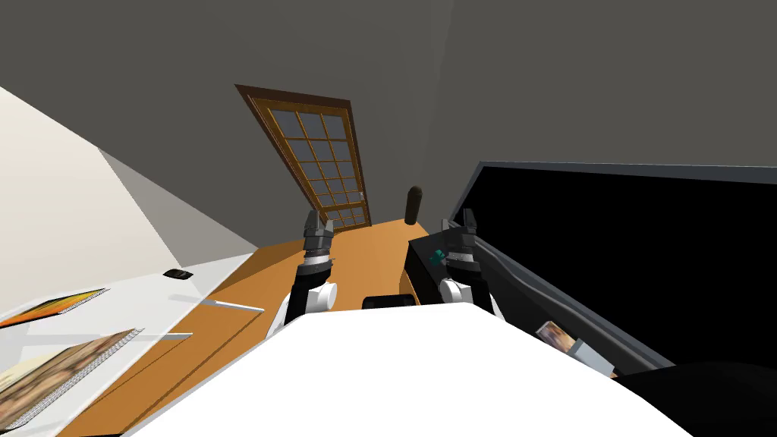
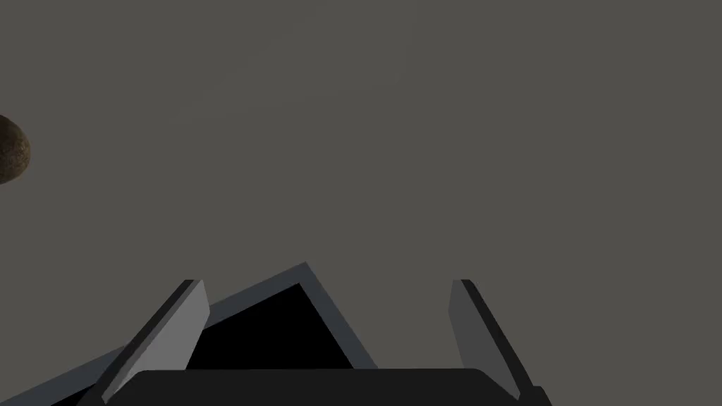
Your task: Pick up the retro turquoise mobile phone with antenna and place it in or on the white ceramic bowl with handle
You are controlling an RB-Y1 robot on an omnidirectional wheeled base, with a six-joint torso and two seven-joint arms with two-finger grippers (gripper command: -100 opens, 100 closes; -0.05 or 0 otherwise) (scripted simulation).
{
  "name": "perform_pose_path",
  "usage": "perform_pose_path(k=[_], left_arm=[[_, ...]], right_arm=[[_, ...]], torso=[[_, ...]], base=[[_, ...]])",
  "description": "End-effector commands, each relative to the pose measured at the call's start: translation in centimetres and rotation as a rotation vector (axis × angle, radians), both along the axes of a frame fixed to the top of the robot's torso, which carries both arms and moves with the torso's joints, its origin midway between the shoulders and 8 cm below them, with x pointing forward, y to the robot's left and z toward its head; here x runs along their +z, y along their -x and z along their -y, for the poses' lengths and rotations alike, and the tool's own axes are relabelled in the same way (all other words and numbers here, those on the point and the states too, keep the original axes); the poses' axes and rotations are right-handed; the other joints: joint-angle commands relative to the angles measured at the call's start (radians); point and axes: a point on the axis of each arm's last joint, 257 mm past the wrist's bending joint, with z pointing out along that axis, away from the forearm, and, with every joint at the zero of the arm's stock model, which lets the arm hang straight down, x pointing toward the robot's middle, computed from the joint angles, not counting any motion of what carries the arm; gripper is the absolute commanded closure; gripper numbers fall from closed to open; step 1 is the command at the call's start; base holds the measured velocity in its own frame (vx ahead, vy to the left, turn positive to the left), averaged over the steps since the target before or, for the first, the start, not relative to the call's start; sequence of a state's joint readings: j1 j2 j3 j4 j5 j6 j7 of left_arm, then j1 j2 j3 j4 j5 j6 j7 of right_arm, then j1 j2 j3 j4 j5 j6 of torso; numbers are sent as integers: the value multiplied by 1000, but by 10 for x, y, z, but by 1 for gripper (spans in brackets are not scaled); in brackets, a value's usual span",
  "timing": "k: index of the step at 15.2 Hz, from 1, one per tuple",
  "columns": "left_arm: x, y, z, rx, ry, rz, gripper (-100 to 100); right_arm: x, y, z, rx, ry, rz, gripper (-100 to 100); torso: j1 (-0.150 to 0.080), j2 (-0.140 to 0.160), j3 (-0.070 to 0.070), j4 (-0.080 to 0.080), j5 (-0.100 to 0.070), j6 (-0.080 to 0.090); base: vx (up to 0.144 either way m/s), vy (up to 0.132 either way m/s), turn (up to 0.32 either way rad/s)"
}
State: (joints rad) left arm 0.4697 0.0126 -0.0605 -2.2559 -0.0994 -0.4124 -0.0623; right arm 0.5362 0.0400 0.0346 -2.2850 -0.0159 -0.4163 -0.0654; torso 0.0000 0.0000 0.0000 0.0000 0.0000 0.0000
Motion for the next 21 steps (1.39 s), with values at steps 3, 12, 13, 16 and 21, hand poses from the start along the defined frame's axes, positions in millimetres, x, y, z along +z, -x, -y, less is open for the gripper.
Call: perform_pose_path(k=[3, 12, 13, 16, 21], left_arm=[[0, 0, 0, 0, 0, 0, 0], [0, 0, 0, 0, 0, 0, 0], [0, 0, 0, 0, 0, 0, 0], [0, 0, 0, 0, 0, 0, 0], [0, 0, 0, 0, 0, 0, 0]], right_arm=[[-13, -9, -16, 48, 65, -42, -100], [-78, -33, -58, 166, 254, -204, -100], [-93, -36, -64, 185, 294, -238, -100], [-112, -39, -70, 204, 337, -277, -100], [-168, -43, -81, 254, 483, -392, -100]], torso=[[0, 0, 0, 0, 0, 0], [0, 1, 0, 0, 0, 0], [0, 1, 0, 0, 0, 0], [0, 1, 0, 0, 0, 0], [0, 1, 0, 0, 0, 0]], base=[[-5, 7, -50], [-11, 10, -45], [-14, 5, -51], [-13, 5, -17], [-12, 1, 3]])
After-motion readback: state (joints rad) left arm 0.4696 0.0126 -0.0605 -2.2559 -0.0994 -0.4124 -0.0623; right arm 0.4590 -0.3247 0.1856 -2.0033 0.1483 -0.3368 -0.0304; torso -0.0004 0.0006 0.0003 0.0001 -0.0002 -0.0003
